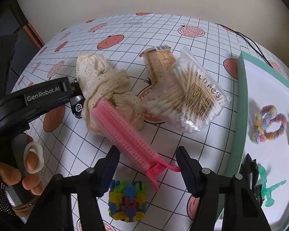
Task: Organize objects
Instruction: 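Grasp the black CS toy car with left tool while right tool grasps pink comb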
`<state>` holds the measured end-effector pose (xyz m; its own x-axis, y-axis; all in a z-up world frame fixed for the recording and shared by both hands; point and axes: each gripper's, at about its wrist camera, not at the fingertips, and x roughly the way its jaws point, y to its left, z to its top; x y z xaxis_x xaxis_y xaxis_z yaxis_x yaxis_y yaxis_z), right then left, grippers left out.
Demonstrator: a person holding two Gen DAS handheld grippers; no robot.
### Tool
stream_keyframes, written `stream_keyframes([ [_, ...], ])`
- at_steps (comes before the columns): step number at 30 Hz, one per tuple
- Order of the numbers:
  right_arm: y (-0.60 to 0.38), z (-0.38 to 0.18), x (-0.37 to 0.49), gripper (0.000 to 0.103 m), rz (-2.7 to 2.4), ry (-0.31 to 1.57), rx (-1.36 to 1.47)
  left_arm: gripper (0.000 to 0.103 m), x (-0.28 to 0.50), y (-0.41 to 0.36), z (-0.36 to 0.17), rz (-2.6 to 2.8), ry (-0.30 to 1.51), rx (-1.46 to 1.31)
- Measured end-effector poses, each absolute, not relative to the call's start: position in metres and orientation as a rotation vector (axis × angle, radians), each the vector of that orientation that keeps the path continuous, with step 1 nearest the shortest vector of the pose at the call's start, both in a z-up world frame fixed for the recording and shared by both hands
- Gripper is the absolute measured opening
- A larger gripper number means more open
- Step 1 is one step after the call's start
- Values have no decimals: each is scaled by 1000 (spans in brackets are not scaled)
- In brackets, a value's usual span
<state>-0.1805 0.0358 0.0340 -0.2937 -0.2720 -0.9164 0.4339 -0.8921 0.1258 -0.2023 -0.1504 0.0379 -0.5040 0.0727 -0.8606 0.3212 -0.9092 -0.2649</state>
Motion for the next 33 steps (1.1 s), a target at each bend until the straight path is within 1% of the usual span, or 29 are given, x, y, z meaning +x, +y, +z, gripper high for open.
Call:
stream_keyframes([
  [1,36,34,-180,60,-2214,202,1525,49,-202,-149,38,-2533,598,1480],
  [3,37,35,-180,59,-2214,201,1523,47,-202,-148,38,-2534,596,1488],
  [8,38,38,-181,54,-2216,201,1513,45,-204,-144,37,-2533,564,1519],
  [17,41,48,-181,47,-2211,183,1470,42,-204,-142,37,-2527,568,1536],
  [26,48,61,-180,41,-2205,157,1420,37,-202,-145,39,-2498,578,1547],
  [33,56,73,-178,38,-2199,136,1381,37,-199,-148,41,-2476,582,1553],
])
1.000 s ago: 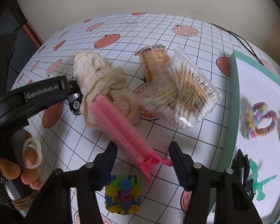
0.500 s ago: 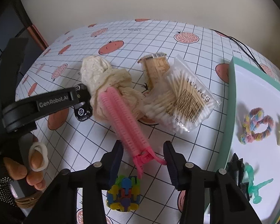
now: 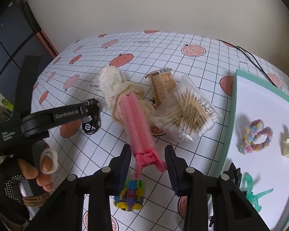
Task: Organize objects
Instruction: 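Grasp the black CS toy car with left tool while right tool grasps pink comb, then carry the black toy car and pink comb over the white tray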
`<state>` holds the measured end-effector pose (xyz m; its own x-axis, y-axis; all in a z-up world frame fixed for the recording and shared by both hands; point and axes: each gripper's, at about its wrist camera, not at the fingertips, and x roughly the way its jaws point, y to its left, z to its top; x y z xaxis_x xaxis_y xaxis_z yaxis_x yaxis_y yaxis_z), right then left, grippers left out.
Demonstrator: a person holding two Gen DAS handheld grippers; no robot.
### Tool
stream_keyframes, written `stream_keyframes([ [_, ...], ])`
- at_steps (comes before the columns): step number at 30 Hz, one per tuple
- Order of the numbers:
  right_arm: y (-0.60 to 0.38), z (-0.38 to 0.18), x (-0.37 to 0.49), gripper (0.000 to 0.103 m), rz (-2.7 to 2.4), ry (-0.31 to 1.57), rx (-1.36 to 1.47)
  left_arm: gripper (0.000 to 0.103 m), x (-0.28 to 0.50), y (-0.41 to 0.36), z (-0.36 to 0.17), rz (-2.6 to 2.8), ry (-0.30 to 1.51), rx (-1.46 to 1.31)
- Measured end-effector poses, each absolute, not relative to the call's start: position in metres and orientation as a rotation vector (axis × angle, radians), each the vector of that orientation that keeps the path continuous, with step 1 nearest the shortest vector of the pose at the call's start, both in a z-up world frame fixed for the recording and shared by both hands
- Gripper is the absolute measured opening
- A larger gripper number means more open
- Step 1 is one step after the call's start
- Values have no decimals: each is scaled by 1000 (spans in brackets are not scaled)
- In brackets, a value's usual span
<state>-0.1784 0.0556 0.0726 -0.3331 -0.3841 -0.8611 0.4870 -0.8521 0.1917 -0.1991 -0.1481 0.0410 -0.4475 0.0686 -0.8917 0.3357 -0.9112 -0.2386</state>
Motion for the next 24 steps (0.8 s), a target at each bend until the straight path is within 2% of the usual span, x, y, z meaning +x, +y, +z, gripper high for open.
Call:
stream_keyframes([
  [12,77,95,-180,34,-2246,66,1312,37,-198,-143,50,-2493,553,1547],
  [24,99,128,-183,34,-2317,-41,1215,37,-194,-138,61,-2508,556,1535],
])
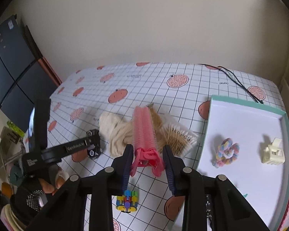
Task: Organize objects
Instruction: 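Carry the black toy car and pink comb over the white tray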
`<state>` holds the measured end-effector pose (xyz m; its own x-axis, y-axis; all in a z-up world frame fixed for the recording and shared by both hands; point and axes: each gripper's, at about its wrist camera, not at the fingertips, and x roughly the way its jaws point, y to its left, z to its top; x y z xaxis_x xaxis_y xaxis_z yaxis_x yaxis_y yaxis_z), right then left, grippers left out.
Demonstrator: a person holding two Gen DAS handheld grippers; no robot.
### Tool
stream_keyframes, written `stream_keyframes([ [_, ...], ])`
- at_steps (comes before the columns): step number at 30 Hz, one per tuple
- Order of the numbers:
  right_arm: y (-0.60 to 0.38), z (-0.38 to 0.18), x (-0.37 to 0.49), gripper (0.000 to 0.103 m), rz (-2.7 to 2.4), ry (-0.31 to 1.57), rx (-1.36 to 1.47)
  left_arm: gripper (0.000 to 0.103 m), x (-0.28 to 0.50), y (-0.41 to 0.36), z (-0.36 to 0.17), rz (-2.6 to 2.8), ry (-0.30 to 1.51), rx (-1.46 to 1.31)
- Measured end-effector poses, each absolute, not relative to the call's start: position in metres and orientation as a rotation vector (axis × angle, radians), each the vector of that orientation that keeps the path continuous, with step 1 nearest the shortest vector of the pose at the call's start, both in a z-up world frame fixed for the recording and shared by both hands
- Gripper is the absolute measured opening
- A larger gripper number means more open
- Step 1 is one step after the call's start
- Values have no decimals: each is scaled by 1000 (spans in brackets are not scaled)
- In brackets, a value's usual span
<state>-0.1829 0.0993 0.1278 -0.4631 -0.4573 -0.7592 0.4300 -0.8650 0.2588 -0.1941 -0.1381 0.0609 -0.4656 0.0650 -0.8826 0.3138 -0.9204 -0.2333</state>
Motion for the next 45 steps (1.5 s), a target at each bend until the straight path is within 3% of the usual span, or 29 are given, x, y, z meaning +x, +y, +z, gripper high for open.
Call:
stream_keyframes([
  [21,144,134,-188,34,-2391,-95,1215,37,-164,-91,133,-2773,569,1420],
  [45,232,141,-190,34,-2528,-175,1228,37,-128,18,156,-3002,505,1525],
])
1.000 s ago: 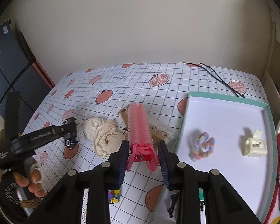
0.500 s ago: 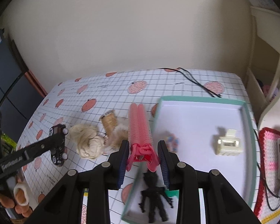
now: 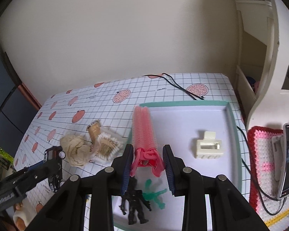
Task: Organize objects
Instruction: 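Carry the black toy car and pink comb over the white tray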
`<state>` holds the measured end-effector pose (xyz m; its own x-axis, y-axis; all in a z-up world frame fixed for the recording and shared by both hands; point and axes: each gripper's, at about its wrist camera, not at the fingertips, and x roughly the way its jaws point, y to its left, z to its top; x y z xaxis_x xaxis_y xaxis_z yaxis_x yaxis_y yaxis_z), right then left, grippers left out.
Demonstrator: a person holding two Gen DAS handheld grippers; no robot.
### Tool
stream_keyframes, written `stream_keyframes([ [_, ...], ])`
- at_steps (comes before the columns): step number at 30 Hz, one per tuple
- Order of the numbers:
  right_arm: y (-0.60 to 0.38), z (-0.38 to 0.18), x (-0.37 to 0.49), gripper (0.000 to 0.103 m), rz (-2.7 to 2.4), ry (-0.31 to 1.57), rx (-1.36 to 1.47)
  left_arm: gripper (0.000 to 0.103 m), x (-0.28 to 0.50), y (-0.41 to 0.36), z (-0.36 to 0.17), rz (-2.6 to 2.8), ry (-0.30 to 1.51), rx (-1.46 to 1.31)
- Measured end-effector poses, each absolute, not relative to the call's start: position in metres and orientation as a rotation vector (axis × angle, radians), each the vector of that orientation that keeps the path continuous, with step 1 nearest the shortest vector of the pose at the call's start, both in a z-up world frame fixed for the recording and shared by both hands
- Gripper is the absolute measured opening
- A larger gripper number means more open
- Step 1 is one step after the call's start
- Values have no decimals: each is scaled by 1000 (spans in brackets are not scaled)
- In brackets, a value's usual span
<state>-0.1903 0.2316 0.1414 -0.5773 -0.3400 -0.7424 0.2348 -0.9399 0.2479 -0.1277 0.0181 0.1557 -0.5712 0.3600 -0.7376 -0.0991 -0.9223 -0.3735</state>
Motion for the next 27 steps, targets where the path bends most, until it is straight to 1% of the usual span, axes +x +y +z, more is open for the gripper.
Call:
stream_keyframes([
  [6,245,141,-191,34,-2537,-210,1238,37,-120,41,155,2521,-365,-1288],
  [16,271,134,-192,34,-2562,-255,1259,37,-121,88,135,2433,-341,-1346],
  [27,291,114,-198,34,-2573,-265,1321,37,-125,128,107,2410,-203,-1402],
])
